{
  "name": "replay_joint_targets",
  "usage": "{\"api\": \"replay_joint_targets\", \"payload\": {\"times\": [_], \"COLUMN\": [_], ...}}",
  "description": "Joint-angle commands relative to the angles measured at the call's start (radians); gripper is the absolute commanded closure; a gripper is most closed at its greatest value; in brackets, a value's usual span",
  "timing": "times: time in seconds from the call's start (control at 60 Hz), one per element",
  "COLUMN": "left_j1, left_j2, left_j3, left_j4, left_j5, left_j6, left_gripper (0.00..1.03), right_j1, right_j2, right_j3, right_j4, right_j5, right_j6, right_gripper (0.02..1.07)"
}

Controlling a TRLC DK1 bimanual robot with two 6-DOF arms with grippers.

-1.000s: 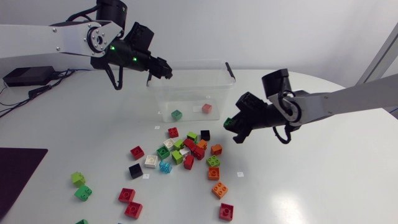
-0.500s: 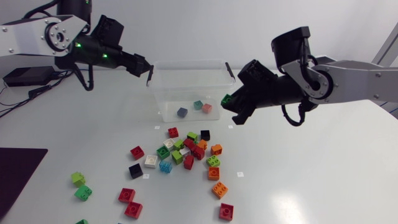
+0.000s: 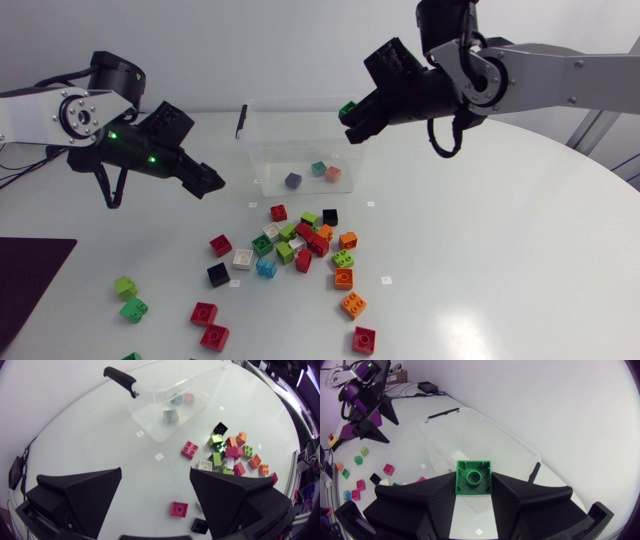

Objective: Place the duplo bricks in the container

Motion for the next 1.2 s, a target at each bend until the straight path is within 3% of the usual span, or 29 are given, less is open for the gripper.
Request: {"api": "replay_joint_targets", "payload": {"times": [0.0, 0.717, 0.75, 0.767, 0.817, 0.9, 1.183], "left_j1": [-0.004, -0.051, -0.058, -0.059, -0.062, -0.056, -0.061], "left_j2": [-0.026, 0.029, 0.035, 0.043, 0.060, 0.090, 0.193], "left_j3": [-0.044, -0.222, -0.225, -0.226, -0.226, -0.214, -0.164], "left_j4": [-0.003, -0.006, -0.006, -0.006, -0.006, -0.002, 0.009], "left_j5": [-0.007, -0.043, -0.046, -0.054, -0.060, -0.063, -0.097], "left_j6": [0.041, 0.211, 0.216, 0.225, 0.236, 0.256, 0.286], "left_gripper": [0.09, 0.09, 0.09, 0.09, 0.09, 0.09, 0.11], "right_j1": [0.012, 0.015, 0.015, 0.013, 0.010, 0.007, 0.004], "right_j2": [0.058, 0.395, 0.404, 0.410, 0.413, 0.404, 0.248], "right_j3": [0.042, 0.341, 0.350, 0.356, 0.365, 0.368, 0.269], "right_j4": [0.019, 0.058, 0.058, 0.058, 0.051, 0.048, 0.044], "right_j5": [0.017, 0.119, 0.129, 0.134, 0.134, 0.134, 0.131], "right_j6": [0.040, 0.102, 0.103, 0.106, 0.110, 0.111, 0.117], "right_gripper": [0.80, 0.78, 0.68, 0.57, 0.36, 0.11, 0.07]}}
